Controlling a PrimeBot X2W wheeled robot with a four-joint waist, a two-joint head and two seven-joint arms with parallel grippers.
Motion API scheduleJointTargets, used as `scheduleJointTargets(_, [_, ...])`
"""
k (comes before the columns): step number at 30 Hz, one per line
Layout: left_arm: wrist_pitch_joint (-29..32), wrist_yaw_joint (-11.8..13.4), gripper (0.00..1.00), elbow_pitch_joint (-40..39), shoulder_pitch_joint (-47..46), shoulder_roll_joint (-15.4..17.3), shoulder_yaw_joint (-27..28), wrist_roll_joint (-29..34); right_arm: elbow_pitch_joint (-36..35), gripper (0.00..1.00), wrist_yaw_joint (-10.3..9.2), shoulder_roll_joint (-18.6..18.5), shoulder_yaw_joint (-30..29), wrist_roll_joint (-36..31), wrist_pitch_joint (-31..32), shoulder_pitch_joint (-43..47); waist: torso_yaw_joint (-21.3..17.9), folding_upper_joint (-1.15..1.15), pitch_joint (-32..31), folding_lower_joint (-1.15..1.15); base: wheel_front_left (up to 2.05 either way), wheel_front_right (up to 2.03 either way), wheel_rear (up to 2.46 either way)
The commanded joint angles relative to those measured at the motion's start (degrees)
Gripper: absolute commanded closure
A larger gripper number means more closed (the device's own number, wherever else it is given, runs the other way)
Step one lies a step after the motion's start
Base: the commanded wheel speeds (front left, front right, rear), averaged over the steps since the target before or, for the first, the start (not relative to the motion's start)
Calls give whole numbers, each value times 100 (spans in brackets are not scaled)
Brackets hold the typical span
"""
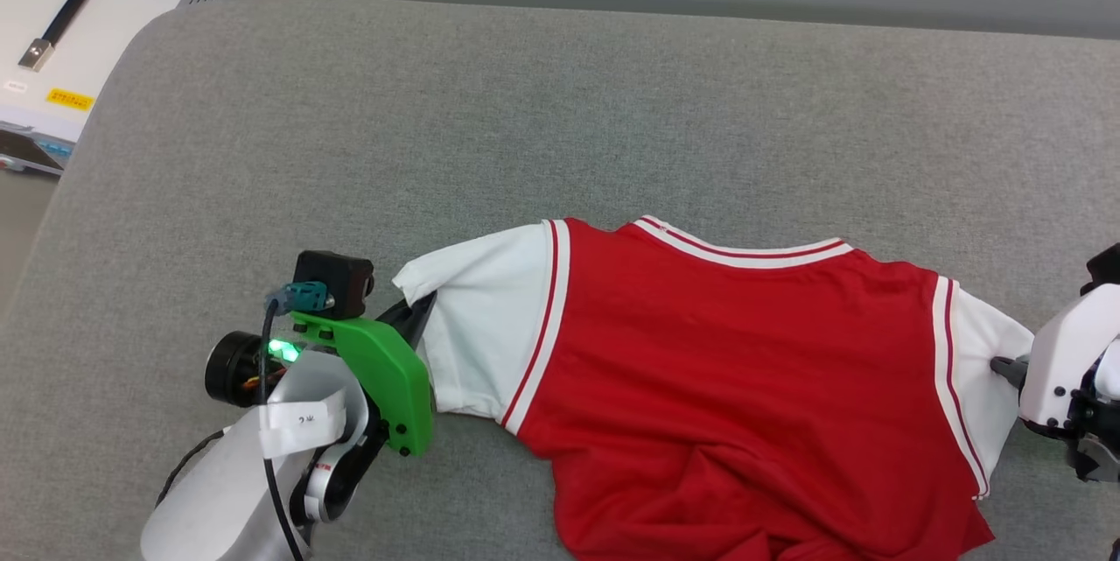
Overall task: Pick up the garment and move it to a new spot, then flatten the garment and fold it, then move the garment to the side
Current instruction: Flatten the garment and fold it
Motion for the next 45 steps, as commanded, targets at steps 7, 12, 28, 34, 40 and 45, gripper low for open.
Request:
scheduleJointTargets(7, [-218, -79, 100, 146, -135, 21, 290, -263, -384, 100, 3, -48, -124, -138, -381, -217, -46, 0, -435, 0, 0, 0, 0])
scheduleJointTargets(12, [-384, -372, 100, 424, -649, -115, 569, -570, -664, 100, 3, -105, -284, -226, -565, -529, -58, 0, -640, 0, 0, 0, 0])
scheduleJointTargets(28, [-1608, -1144, 100, 3149, -4010, -279, 1183, -473, -55, 100, 3, 85, -232, -695, -1670, -3433, -563, 0, 25, 0, 0, 0, 0])
scheduleJointTargets(34, [-1900, -1237, 100, 3909, -5459, -220, 1341, -471, 406, 100, 3, 105, -151, -909, -2324, -4924, -723, 0, 647, 0, 0, 0, 0])
scheduleJointTargets(40, [-2225, -1271, 100, 4292, -6638, -157, 1393, -375, 763, 100, 3, 73, -27, -986, -2787, -6183, -800, 0, 1275, 0, 0, 0, 0])
scheduleJointTargets(45, [-2380, -1294, 100, 4581, -7127, -216, 1319, -295, 1184, 100, 3, 107, 230, -889, -3139, -6892, -837, 0, 1782, 0, 0, 0, 0])
